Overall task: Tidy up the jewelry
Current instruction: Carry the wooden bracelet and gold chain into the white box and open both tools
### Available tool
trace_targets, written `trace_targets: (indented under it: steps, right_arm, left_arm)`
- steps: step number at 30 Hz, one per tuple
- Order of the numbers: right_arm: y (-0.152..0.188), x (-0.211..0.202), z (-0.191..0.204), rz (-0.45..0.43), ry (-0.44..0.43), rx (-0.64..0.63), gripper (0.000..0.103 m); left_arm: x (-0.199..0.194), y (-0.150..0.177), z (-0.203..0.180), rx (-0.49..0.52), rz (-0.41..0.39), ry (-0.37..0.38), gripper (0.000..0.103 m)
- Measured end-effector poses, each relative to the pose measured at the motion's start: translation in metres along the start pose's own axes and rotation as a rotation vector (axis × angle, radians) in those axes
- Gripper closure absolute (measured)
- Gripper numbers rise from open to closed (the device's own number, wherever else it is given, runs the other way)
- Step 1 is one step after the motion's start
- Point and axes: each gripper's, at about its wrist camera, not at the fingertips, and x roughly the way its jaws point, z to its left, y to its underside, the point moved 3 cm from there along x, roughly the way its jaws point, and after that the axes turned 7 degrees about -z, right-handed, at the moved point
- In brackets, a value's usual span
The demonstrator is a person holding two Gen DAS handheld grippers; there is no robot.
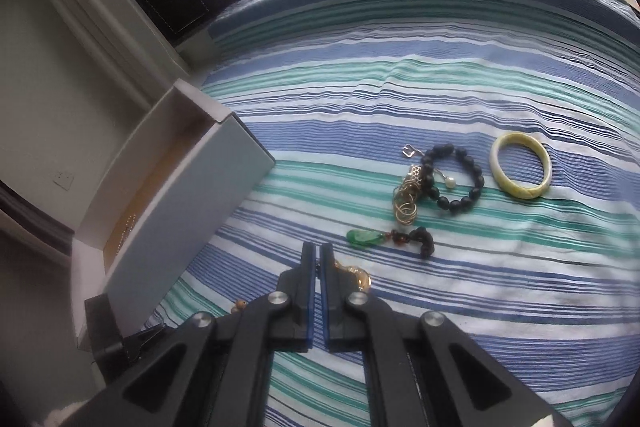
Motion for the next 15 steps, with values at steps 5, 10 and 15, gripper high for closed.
trace_targets:
  steps: [5, 10, 15]
  right_arm:
    - [0.004, -0.033, 0.011, -0.041, -0.051, -0.004, 0.101]
    - [0.006, -0.059, 0.025, -0.071, -0.08, -0.026, 0.101]
    - [0.013, -0.073, 0.038, -0.087, -0.108, -0.05, 0.101]
  left_arm:
    - [0.0, -0.004, 0.012, -0.071, 0.008, 0.057, 0.094]
    - [-0.03, -0.012, 0.02, -0.108, -0.066, 0.127, 0.094]
    - [-0.069, -0.022, 0.024, -0.127, -0.126, 0.175, 0.094]
